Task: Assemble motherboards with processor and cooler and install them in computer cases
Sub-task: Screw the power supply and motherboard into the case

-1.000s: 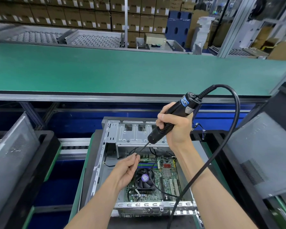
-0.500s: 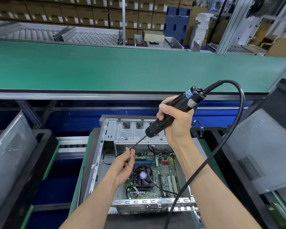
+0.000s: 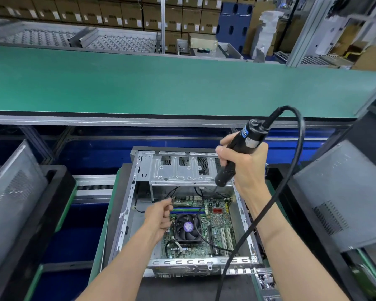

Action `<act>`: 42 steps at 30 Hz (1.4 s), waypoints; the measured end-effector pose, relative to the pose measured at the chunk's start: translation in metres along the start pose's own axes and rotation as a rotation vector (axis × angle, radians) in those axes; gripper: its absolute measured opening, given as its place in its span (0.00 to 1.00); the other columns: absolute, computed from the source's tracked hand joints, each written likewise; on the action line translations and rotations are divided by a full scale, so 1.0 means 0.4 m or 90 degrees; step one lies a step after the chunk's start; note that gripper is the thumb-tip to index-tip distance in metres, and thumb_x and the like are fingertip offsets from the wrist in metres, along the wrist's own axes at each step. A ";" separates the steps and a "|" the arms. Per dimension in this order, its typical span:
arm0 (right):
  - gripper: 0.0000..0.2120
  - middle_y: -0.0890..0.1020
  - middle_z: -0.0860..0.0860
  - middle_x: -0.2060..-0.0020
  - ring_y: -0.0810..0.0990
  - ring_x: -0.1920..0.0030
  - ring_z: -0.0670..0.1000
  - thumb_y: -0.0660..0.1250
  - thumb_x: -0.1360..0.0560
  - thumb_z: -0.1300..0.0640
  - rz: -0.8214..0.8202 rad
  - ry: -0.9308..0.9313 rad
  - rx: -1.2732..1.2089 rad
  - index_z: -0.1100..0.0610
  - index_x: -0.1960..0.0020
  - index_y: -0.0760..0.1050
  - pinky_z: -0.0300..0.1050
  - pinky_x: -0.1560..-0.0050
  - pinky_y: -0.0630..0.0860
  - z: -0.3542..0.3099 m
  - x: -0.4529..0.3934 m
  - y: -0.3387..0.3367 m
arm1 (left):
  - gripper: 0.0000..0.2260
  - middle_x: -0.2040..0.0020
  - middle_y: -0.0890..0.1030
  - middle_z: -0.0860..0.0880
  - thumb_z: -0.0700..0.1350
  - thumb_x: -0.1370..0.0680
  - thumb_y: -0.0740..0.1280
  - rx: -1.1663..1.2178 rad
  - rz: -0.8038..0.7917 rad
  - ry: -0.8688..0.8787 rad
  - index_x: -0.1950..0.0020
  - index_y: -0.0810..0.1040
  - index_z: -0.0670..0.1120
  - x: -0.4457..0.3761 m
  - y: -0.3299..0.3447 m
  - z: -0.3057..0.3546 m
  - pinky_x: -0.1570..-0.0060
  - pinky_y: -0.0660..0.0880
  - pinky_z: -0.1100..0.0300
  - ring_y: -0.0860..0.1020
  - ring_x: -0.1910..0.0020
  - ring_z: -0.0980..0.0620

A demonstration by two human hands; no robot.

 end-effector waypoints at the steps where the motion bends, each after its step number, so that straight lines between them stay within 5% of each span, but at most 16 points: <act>1: 0.07 0.75 0.54 0.75 0.71 0.75 0.54 0.73 0.35 0.70 0.009 0.009 0.023 0.59 0.64 0.79 0.47 0.68 0.72 0.018 0.009 -0.010 | 0.09 0.76 0.66 0.52 0.44 0.22 0.71 -0.093 0.026 0.022 0.57 0.76 0.41 0.000 -0.003 0.001 0.82 0.58 0.63 0.59 0.80 0.55; 3: 0.07 0.76 0.53 0.76 0.71 0.76 0.53 0.73 0.36 0.69 0.019 0.027 0.052 0.59 0.66 0.79 0.46 0.69 0.72 0.056 0.027 -0.027 | 0.10 0.72 0.75 0.51 0.45 0.26 0.76 -0.270 0.064 0.079 0.53 0.78 0.41 0.007 0.002 0.005 0.72 0.74 0.60 0.73 0.74 0.53; 4: 0.08 0.76 0.53 0.76 0.71 0.76 0.53 0.73 0.36 0.69 0.025 0.038 0.057 0.58 0.67 0.79 0.45 0.69 0.72 0.076 0.036 -0.035 | 0.11 0.65 0.82 0.49 0.47 0.28 0.77 -0.353 0.074 0.113 0.54 0.78 0.42 0.010 0.008 0.007 0.58 0.81 0.55 0.81 0.63 0.50; 6: 0.10 0.76 0.53 0.76 0.71 0.76 0.52 0.73 0.36 0.69 0.040 0.060 0.060 0.55 0.68 0.80 0.44 0.70 0.71 0.114 0.052 -0.051 | 0.14 0.57 0.83 0.48 0.50 0.28 0.78 -0.484 0.089 0.166 0.59 0.77 0.44 0.017 0.018 0.011 0.43 0.78 0.49 0.81 0.51 0.48; 10: 0.11 0.77 0.52 0.75 0.72 0.76 0.51 0.74 0.36 0.69 0.043 0.073 0.059 0.54 0.69 0.79 0.43 0.71 0.72 0.166 0.069 -0.068 | 0.14 0.56 0.83 0.52 0.54 0.29 0.79 -0.557 0.103 0.214 0.58 0.77 0.48 0.021 0.024 0.022 0.49 0.78 0.53 0.80 0.53 0.51; 14: 0.11 0.77 0.52 0.74 0.72 0.75 0.51 0.74 0.35 0.70 0.039 0.070 0.068 0.55 0.69 0.78 0.43 0.71 0.72 0.193 0.072 -0.073 | 0.07 0.44 0.84 0.49 0.50 0.29 0.79 -0.548 0.088 0.247 0.61 0.83 0.51 0.017 0.028 0.021 0.42 0.75 0.56 0.80 0.41 0.49; 31: 0.11 0.77 0.52 0.73 0.72 0.75 0.51 0.74 0.36 0.68 0.029 0.081 0.050 0.55 0.69 0.78 0.43 0.71 0.71 0.212 0.070 -0.067 | 0.07 0.50 0.85 0.50 0.50 0.28 0.79 -0.504 0.067 0.214 0.61 0.86 0.49 0.011 0.026 0.016 0.47 0.70 0.61 0.78 0.48 0.55; 42: 0.11 0.78 0.51 0.73 0.71 0.76 0.50 0.73 0.37 0.69 0.050 0.079 0.032 0.55 0.69 0.78 0.41 0.71 0.72 0.207 0.063 -0.068 | 0.06 0.44 0.85 0.48 0.49 0.27 0.78 -0.499 0.055 0.204 0.60 0.86 0.47 0.014 0.028 0.018 0.47 0.70 0.61 0.76 0.50 0.55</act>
Point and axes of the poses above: each hand's wrist, its own x-axis away from the middle knuckle, its own y-axis out of the palm, z = x × y, the point moved 6 cm from there along -x, towards the middle knuckle
